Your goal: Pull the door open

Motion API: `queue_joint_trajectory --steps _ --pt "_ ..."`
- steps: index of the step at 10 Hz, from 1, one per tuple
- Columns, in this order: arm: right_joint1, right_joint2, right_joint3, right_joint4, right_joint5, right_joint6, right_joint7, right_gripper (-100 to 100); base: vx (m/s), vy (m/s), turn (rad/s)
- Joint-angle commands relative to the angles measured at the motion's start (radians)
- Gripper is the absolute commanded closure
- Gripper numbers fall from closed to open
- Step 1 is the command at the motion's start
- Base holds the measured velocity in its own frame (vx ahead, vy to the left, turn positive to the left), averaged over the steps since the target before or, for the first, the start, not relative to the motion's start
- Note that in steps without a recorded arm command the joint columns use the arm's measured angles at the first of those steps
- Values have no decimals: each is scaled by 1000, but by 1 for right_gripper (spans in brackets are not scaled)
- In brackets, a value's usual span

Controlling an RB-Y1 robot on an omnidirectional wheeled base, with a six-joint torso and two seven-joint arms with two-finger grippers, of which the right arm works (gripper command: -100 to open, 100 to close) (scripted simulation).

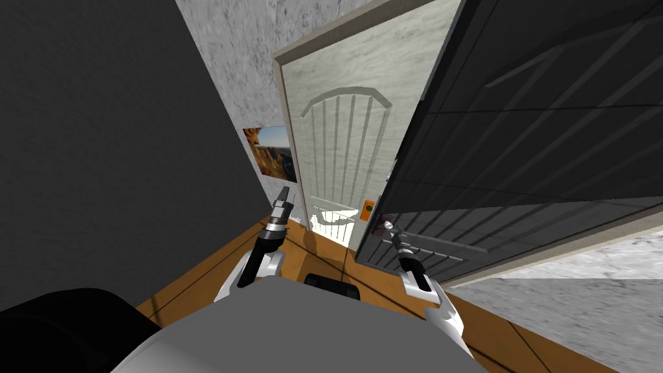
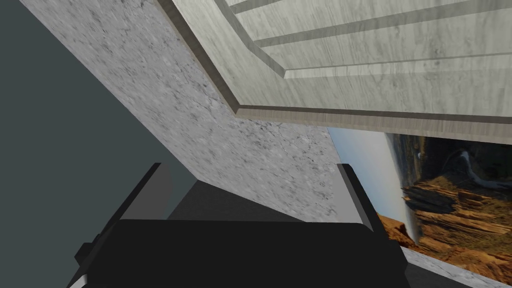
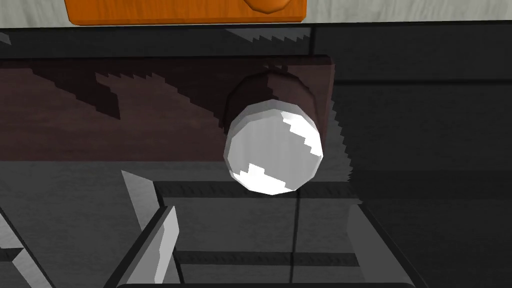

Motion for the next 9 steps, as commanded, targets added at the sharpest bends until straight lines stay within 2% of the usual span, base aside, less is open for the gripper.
queue_joint_trajectory --steps 1,2,3,8,9 --pt "-12 4 4 1 0 -1 3 -100 194 50 84" --pt "-10 2 2 4 0 -1 2 -100 88 29 17" --pt "-10 2 2 4 0 -1 2 100 -11 -6 -15" --pt "-10 2 2 4 0 -1 2 100 -17 -5 3" --pt "1 -10 16 -1 3 -8 -11 100 -115 -57 79"
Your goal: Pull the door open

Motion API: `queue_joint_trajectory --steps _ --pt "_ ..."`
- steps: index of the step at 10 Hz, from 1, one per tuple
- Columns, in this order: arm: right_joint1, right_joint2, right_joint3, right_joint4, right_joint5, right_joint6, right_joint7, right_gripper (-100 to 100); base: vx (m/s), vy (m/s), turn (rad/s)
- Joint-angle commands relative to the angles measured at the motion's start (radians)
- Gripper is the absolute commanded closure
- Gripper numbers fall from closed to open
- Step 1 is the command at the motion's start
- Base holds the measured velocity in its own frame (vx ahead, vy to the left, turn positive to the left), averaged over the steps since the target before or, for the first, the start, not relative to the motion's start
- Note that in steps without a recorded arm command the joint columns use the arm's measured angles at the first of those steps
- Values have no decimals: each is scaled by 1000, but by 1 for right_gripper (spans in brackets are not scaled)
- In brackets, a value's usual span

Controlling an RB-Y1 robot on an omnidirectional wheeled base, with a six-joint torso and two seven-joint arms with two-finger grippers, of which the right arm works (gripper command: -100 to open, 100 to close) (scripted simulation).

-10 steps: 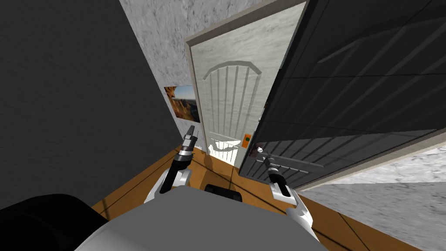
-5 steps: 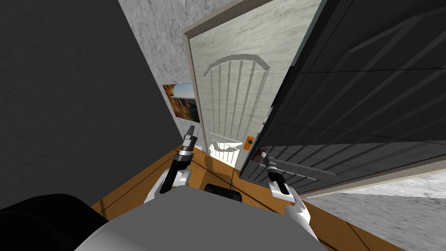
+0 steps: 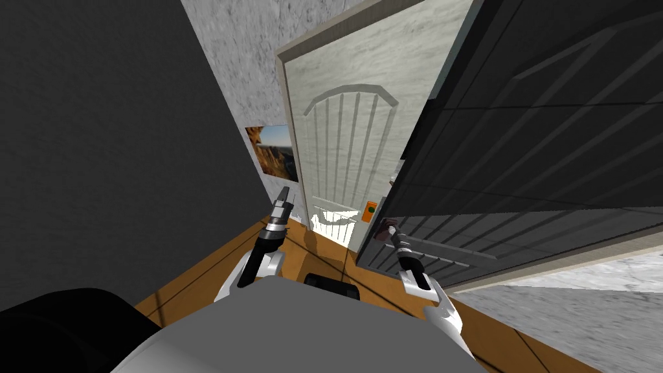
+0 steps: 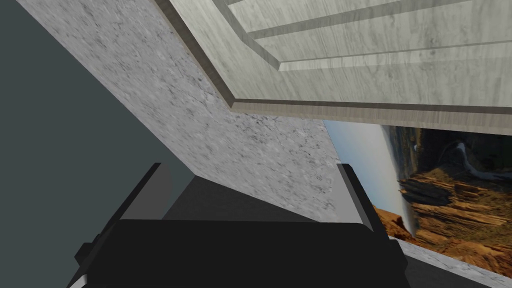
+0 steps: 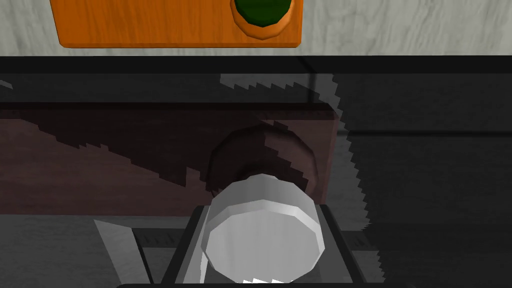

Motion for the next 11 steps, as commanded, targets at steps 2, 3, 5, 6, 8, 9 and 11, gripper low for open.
queue_joint_trajectory --steps 2,3,5,6,8,9,11 --pt "17 -17 23 -7 5 -11 -23 100 -173 -95 107" --pt "23 -27 36 -13 7 -17 -36 100 -193 -84 113" --pt "36 -47 65 -26 12 -30 -62 100 -218 -110 147" --pt "42 -57 79 -33 14 -37 -75 100 -219 -84 141" --pt "55 -78 110 -47 20 -51 -104 100 -227 -115 136" --pt "60 -87 123 -52 22 -57 -115 100 -236 -132 162" --pt "80 -103 125 -61 27 -67 -130 100 -136 -57 76"
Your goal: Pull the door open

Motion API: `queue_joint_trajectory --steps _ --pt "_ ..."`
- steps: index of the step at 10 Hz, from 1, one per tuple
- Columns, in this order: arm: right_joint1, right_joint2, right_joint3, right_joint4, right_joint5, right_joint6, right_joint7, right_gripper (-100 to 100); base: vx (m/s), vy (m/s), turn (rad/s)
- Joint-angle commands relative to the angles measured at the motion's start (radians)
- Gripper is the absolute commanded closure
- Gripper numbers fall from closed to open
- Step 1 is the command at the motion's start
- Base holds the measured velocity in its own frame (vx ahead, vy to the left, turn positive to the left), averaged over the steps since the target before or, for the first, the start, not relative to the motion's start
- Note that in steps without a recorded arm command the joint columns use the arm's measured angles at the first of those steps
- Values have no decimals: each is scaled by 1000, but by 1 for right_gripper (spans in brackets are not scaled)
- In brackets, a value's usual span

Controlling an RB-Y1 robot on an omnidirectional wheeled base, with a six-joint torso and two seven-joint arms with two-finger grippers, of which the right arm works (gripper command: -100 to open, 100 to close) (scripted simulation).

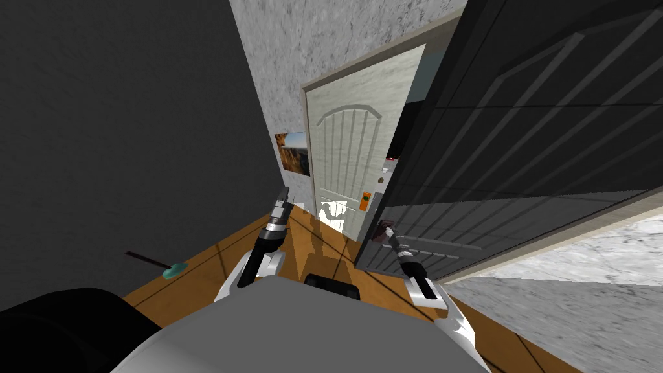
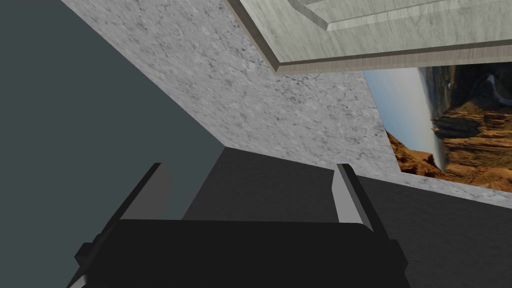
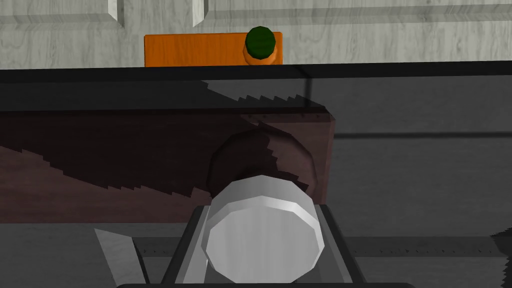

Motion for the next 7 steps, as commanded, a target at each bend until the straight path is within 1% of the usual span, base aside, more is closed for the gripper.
queue_joint_trajectory --steps 1,4,7 --pt "22 -19 14 -12 7 -27 -26 100 -209 -89 151" --pt "63 -60 36 -32 19 -75 -72 100 -225 -108 141" --pt "96 -92 55 -48 28 -114 -110 100 -213 -98 86"
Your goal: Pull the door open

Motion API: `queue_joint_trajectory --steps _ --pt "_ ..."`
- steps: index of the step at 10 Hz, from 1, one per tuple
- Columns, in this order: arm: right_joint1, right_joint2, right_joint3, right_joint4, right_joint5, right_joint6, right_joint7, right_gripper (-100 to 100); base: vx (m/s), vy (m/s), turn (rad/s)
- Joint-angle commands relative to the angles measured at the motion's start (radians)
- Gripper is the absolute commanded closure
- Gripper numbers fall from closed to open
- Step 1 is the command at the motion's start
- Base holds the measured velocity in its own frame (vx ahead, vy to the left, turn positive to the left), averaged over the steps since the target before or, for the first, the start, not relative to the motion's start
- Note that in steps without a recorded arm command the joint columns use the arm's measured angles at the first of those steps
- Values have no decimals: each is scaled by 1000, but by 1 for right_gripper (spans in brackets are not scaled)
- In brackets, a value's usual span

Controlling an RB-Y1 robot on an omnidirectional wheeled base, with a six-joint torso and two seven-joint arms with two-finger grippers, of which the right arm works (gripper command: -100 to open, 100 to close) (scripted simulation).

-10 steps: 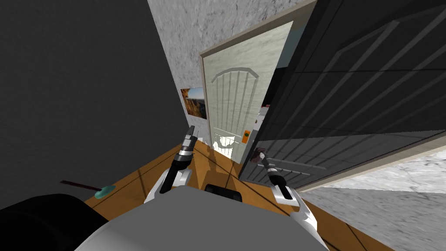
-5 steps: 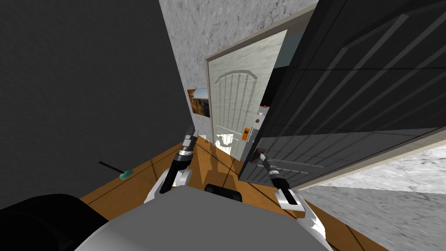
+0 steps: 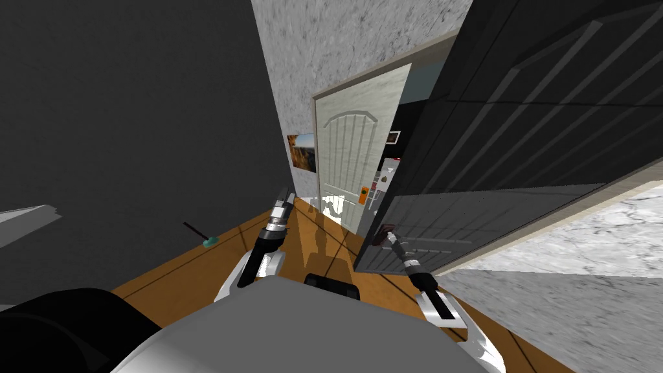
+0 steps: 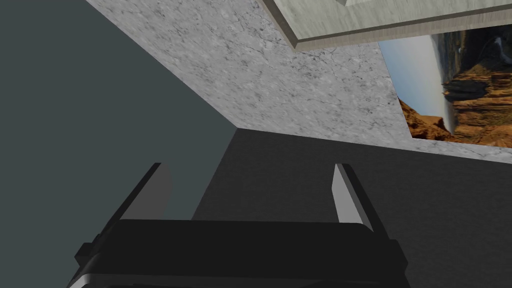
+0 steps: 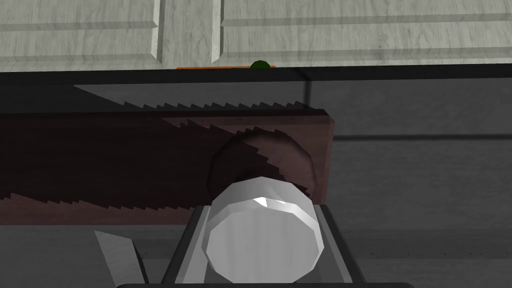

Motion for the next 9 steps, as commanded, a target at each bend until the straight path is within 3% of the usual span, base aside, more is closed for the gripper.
queue_joint_trajectory --steps 1,2,9 --pt "0 0 0 0 0 0 0 100 -101 -48 5" --pt "19 -18 5 3 6 -32 -20 100 -156 -103 136" --pt "76 -84 13 8 26 -153 -88 100 -208 -107 140"
